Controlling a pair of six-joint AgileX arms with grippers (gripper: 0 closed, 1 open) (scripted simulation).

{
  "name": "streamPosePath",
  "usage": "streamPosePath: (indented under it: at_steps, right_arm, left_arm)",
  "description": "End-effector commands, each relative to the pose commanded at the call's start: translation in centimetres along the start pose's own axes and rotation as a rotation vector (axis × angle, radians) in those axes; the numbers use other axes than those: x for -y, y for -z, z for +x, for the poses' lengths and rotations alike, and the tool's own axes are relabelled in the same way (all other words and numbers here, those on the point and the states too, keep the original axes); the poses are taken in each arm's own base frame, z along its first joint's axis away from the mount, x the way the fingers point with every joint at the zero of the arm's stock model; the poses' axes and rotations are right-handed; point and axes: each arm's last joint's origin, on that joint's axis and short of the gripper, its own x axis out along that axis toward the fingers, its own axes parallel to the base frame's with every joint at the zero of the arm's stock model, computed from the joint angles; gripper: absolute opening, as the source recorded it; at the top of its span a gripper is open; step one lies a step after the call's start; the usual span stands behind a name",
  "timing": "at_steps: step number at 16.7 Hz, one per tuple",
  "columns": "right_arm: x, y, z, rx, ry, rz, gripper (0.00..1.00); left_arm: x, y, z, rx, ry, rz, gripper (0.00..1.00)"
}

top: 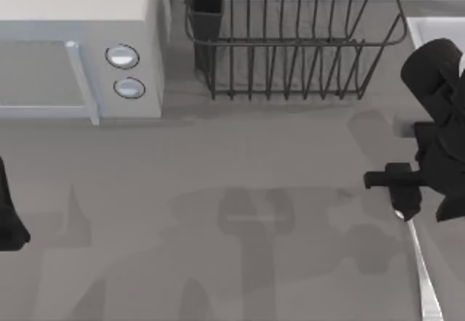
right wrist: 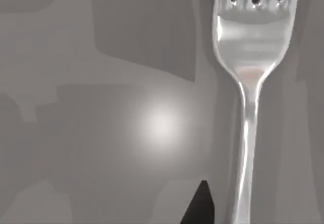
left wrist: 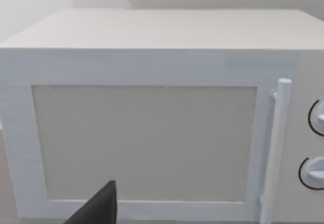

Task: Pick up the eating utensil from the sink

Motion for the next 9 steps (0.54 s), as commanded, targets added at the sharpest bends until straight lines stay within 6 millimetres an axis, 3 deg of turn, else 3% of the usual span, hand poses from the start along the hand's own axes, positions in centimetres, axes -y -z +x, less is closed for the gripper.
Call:
streamPosePath:
  at_steps: [3, 9]
  right_arm:
    - [0.0, 0.0, 0.0, 0.0, 0.0, 0.0, 0.98]
    - [0.0, 0.0, 0.0, 0.0, 0.0, 0.0, 1.0]
  left_arm:
    - [0.0, 0.0, 0.0, 0.0, 0.0, 0.0, 1.0]
    - [0.0, 0.0, 0.0, 0.0, 0.0, 0.0, 1.0]
